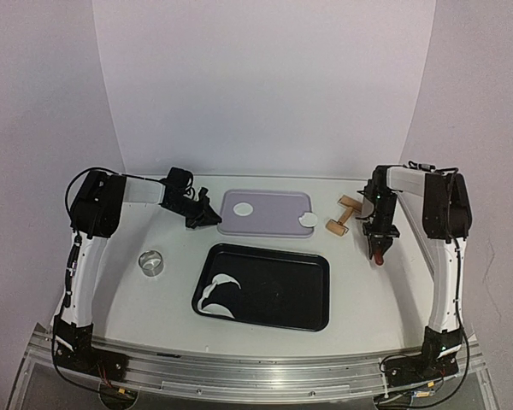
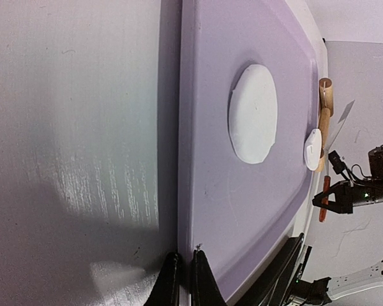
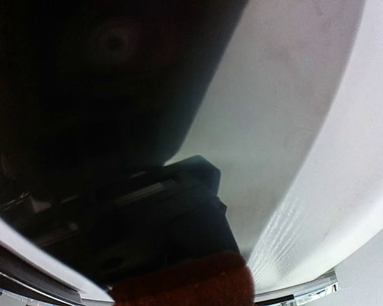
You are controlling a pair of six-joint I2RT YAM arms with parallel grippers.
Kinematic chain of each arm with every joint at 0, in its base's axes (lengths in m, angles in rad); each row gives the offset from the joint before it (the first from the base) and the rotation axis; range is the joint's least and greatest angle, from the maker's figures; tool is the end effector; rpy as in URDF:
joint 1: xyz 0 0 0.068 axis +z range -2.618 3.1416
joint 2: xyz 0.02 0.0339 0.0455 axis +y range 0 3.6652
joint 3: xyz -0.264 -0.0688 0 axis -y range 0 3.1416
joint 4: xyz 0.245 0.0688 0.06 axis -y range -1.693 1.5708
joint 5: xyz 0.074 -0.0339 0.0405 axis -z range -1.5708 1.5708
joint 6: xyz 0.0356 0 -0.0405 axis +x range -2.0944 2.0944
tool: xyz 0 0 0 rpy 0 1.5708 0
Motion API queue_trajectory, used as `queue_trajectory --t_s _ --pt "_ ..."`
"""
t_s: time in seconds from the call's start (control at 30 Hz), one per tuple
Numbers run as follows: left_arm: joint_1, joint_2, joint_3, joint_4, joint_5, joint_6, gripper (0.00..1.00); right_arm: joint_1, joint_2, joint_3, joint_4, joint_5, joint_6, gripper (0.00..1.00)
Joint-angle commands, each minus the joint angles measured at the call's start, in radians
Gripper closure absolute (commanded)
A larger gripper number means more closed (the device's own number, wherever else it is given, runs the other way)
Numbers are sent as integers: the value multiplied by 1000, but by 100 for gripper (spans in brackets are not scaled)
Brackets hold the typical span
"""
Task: Roll out the dumpling wrappers from the dough
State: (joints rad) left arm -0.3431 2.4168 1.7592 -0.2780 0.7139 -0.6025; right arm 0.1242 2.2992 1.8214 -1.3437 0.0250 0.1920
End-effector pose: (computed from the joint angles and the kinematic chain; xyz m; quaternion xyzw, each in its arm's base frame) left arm 0.4706 -0.1929 0.1050 -0.0069 0.8967 -0.4288 0.1093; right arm 0.4106 0.0504 0.1450 -0.0321 -0.9916 0.0319 0.1215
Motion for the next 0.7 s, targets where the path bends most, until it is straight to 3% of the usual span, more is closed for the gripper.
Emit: queue_trajectory --t_s 0.0,0.17,0.3,0.53,0.6,0.67 --pt "2 -41 -15 0 9 -1 98 1 44 7 -295 -28 -19 87" --pt "2 -38 -12 3 9 -5 98 0 44 0 -286 -54 -20 72" --pt "2 -34 -12 7 13 -9 98 1 7 -2 -289 -53 -14 52" --pt "2 -31 -16 11 15 -11 98 1 -103 0 -278 -47 1 32" --pt "2 -31 -18 14 17 -13 97 1 -151 -18 -231 -47 21 22" --pt "2 -33 -18 17 18 -16 97 1 -219 -65 -154 -57 56 18"
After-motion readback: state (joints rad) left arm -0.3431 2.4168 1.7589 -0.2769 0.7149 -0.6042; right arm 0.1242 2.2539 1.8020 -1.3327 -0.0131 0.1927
